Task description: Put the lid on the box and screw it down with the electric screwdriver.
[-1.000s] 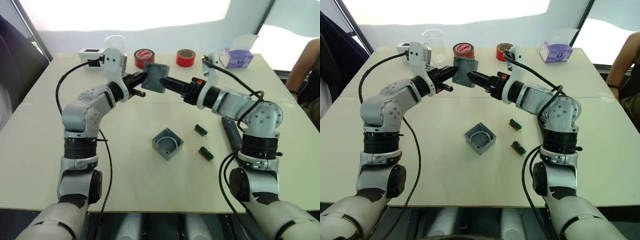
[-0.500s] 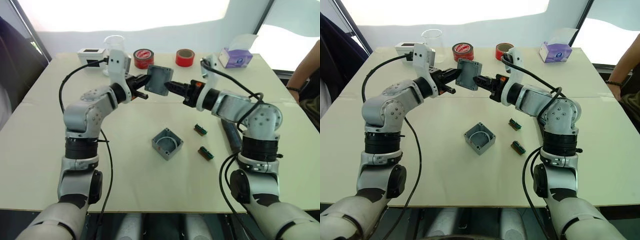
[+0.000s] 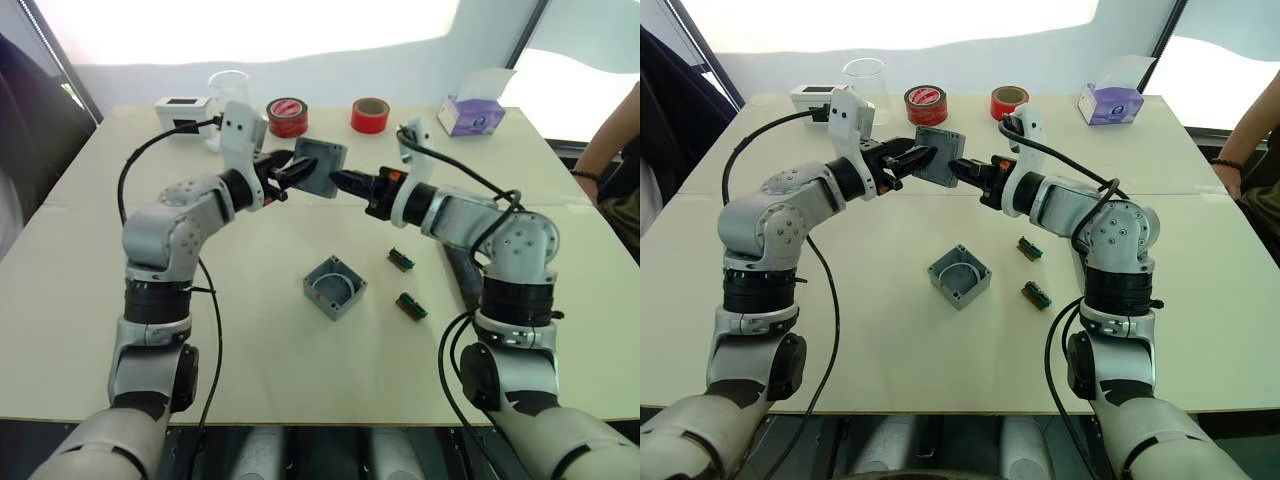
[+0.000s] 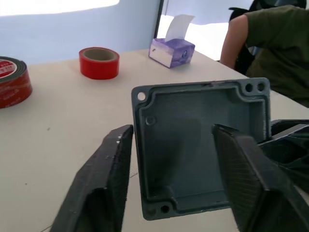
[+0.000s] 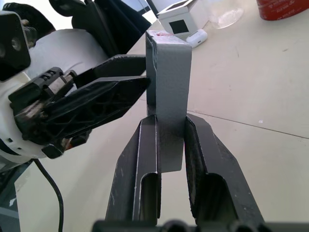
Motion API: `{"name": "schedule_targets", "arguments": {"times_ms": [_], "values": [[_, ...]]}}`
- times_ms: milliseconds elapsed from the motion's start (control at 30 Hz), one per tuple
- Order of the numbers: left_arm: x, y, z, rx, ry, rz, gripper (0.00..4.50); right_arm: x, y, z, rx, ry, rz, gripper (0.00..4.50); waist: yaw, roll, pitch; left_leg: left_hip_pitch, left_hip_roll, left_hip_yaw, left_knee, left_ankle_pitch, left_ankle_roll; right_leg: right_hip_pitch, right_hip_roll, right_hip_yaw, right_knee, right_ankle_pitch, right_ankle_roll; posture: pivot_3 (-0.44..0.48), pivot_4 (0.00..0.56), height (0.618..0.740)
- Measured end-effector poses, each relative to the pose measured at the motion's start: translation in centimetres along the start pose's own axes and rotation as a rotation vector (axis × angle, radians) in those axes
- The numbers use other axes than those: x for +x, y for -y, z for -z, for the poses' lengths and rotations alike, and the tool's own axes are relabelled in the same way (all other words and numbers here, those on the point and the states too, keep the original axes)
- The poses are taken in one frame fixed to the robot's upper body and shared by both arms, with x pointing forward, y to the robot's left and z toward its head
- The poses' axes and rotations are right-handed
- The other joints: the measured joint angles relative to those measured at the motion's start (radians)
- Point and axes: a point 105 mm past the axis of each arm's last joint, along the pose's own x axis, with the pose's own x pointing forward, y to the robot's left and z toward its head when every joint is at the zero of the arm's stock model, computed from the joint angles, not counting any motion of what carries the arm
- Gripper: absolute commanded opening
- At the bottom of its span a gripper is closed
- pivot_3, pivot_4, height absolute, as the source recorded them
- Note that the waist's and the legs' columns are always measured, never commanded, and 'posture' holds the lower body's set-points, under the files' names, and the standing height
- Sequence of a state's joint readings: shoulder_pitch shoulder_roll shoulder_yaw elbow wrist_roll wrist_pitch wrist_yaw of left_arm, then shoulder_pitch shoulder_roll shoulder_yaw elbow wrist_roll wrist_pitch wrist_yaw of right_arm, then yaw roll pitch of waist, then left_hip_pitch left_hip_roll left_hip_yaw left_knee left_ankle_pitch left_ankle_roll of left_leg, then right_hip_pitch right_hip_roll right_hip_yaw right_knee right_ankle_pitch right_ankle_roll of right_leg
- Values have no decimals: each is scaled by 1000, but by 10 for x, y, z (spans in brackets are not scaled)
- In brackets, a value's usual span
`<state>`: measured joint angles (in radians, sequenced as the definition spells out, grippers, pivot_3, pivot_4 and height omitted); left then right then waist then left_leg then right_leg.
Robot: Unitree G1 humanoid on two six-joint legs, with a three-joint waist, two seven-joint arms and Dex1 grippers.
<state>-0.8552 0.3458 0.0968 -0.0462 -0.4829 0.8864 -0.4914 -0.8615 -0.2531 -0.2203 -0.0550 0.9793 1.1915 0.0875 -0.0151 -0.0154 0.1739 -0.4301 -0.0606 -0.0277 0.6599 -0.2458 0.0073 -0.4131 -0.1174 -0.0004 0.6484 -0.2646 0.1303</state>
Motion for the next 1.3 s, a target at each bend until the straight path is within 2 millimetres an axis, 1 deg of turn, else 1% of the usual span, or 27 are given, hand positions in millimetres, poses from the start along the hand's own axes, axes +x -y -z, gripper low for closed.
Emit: {"name": "schedule_targets", "arguments": {"times_ms": [100,167,200,233,267,333,400,433,467,533,567,667,733,833,967,1067,1200,1300], "values": [[-10,-3,-4,-53,4,36,3537,-2,2,-3,-58,26,25,128,-1,0,0,0,0,0,0,0,0,0,0,0,0,0,0,0,150,740],[-19,-9,-9,-83,10,41,3537,-10,9,-6,-171,49,86,128,2,0,0,0,0,0,0,-1,1,0,0,0,0,0,0,0,150,740],[-27,-14,-13,-93,12,33,3537,-22,17,-7,-297,67,151,128,6,0,0,0,0,0,0,-1,1,0,0,0,-1,0,0,0,150,740],[-33,-21,-16,-93,16,13,3537,-34,22,-7,-380,73,191,128,8,0,0,0,-1,0,0,-2,3,0,0,0,-1,0,0,0,150,740],[-39,-26,-19,-95,19,-8,3306,-46,27,-5,-484,79,236,128,7,0,0,0,-1,0,1,-2,4,1,0,0,-1,0,0,0,150,740],[-42,-29,-20,-100,18,-14,2828,-58,28,1,-628,73,267,128,5,0,0,0,-1,0,1,-2,4,2,0,0,-1,0,0,0,150,740],[-41,-24,-12,-112,-9,10,1996,-71,22,15,-897,39,278,128,4,0,0,0,-1,0,1,-2,3,1,0,0,-1,-1,1,0,150,740],[-42,-24,-6,-123,-25,12,1502,-74,19,25,-987,13,263,128,3,0,0,0,-1,0,2,-2,3,2,0,0,-2,-1,1,0,150,740],[-39,-21,0,-128,-47,24,1116,-78,17,33,-1095,-3,256,128,3,-1,1,0,-1,0,2,-1,2,2,0,0,-2,-1,1,0,150,740],[-36,-15,5,-128,-65,51,235,-83,16,45,-1240,-29,246,128,4,-1,1,1,-1,0,2,-1,2,2,0,0,-2,-1,1,0,150,740],[-34,-11,8,-123,-76,64,38,-85,14,52,-1343,-45,226,128,4,-1,1,1,0,0,2,-1,1,2,0,0,-2,-1,1,0,150,740],[-29,-3,12,-114,-94,102,38,-89,6,70,-1610,-54,154,128,4,-1,1,1,0,0,2,0,1,2,0,0,-2,-1,1,0,150,740],[-24,6,19,-96,-127,151,38,-91,7,81,-1775,-65,118,128,5,-1,1,2,0,0,2,0,0,3,0,0,-2,-1,1,0,150,740],[-16,22,31,-47,-182,230,38,-89,8,95,-1918,-61,62,128,7,-1,1,2,0,0,2,0,0,4,0,0,-3,-1,1,0,150,740],[-12,28,42,43,-255,288,38,-83,5,104,-1980,-40,45,128,5,-1,1,2,0,0,2,0,0,4,0,0,-3,-1,1,0,150,740],[-10,31,46,90,-272,315,38,-81,2,108,-2005,-30,31,128,5,-1,1,2,0,0,2,0,0,4,0,0,-3,-1,1,0,150,740],[-13,30,57,156,-312,330,38,-79,0,123,-1985,-47,7,128,6,-1,1,3,0,0,2,0,0,4,0,0,-3,-1,1,0,150,740],[-17,30,71,148,-354,343,38,-78,-2,125,-1997,-47,-7,128,7,-1,1,3,0,-1,2,0,0,4,1,0,-3,-1,1,0,150,740]]}}
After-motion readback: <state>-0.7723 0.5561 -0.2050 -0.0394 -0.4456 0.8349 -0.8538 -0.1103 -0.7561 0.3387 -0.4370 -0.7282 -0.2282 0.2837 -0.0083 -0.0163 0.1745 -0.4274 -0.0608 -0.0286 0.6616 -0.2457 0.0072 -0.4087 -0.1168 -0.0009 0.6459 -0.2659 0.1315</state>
